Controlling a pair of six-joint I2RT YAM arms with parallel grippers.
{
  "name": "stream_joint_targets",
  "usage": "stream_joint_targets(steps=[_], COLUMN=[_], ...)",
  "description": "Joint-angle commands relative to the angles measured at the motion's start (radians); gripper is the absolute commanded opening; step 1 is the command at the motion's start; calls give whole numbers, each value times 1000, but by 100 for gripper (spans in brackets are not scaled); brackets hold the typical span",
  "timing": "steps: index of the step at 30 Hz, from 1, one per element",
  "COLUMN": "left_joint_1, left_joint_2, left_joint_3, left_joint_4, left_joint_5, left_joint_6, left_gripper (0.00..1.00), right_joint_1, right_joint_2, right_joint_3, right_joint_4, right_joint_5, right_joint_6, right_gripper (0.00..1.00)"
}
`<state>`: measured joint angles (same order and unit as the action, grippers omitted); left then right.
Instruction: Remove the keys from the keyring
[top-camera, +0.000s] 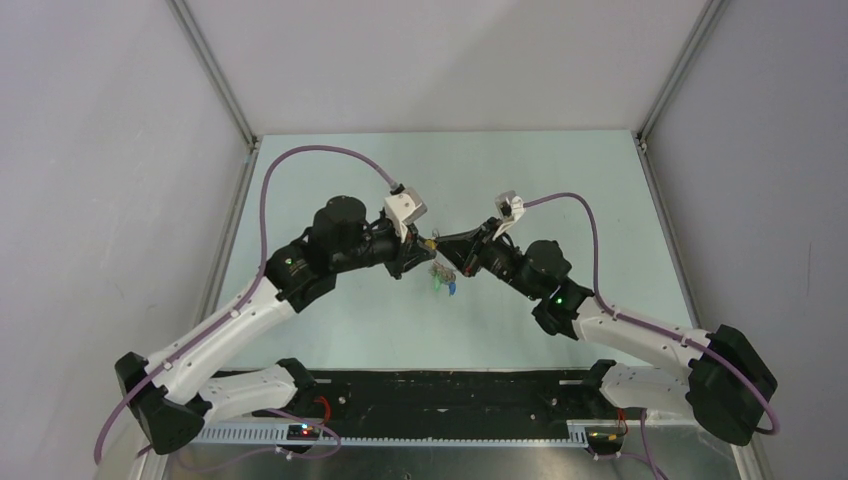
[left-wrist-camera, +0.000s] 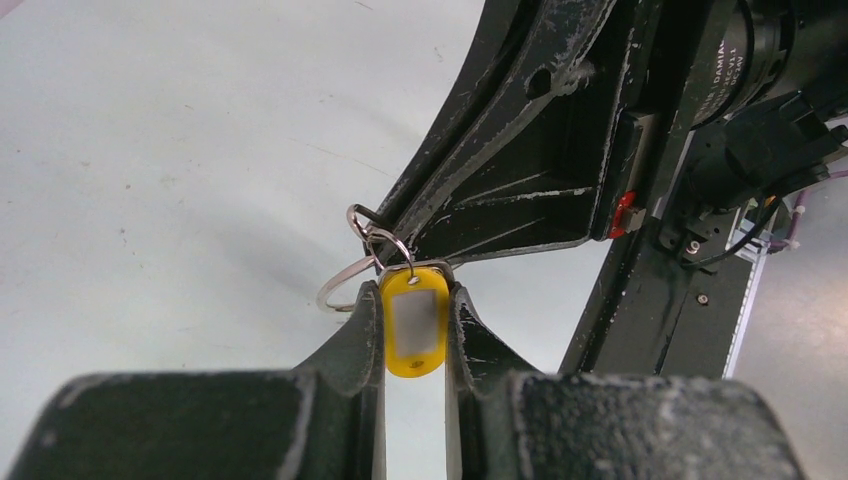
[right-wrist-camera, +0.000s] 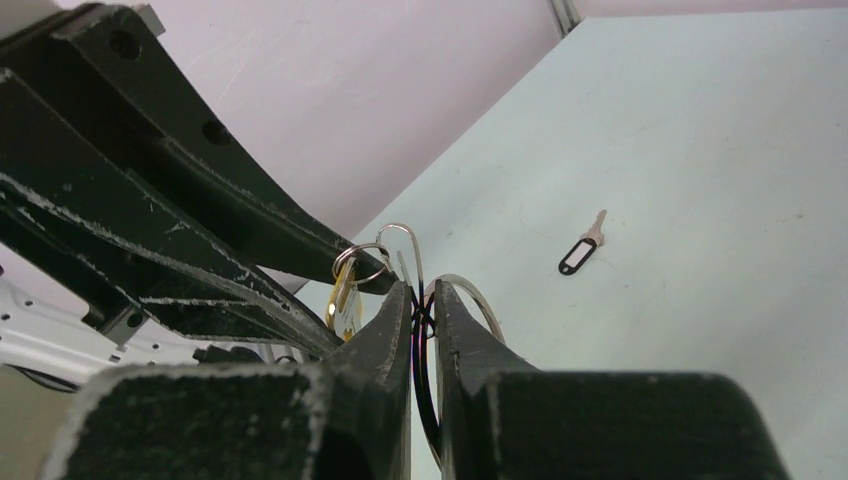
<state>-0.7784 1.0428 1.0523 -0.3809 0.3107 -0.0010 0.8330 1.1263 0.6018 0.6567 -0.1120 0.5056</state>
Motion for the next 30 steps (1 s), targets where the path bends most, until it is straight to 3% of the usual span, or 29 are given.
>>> stream_joint_targets(steps=[1,15,21,26,30], left_joint_1=[-43,-61,-119,-123,-30], left_joint_2=[-1,141,109,105,104], left_joint_3=[-17,-83,-111,-126,-141], left_joint_4=[-11,-19,-20,-19,16], left_joint_5=[86,246,156,104,-20], left_joint_6=[-18,-38,-19,-34,-141], left_gripper=[0,0,0,0,0], right_joint_1=[-16,18,-8,-20,-8], right_joint_2=[-8,-33,-51,-36,-68], right_joint_3=[-2,-2,-1,-1,-3], right_joint_4=[36,80,27,48,-21], right_joint_5=[224,320,400,349,381], right_joint_6=[34,-65,2,-10,-69], right_gripper=[0,0,0,0,0])
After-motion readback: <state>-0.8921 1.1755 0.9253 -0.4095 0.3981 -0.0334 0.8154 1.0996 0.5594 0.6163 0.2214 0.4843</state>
